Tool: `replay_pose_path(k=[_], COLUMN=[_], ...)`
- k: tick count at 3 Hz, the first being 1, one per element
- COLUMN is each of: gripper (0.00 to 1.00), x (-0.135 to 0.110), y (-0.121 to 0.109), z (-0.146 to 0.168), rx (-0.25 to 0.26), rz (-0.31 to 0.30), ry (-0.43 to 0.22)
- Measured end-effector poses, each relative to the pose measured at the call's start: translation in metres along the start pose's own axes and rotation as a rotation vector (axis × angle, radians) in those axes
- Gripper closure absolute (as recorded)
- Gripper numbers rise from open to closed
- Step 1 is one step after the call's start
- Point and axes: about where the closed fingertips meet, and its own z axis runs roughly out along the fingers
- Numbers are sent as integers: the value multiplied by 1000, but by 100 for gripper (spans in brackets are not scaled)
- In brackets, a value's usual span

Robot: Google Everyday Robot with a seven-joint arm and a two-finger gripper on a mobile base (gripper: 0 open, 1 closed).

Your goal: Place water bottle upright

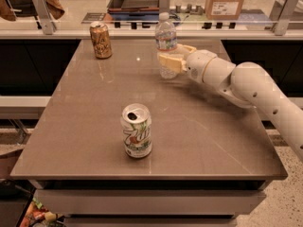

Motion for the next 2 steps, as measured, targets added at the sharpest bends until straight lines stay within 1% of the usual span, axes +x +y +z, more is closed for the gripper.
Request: replay_pose_path(k=[2], gripper=[100], x=[-1], y=[0], z=[0], rx=[0], rz=[0], ry=[0])
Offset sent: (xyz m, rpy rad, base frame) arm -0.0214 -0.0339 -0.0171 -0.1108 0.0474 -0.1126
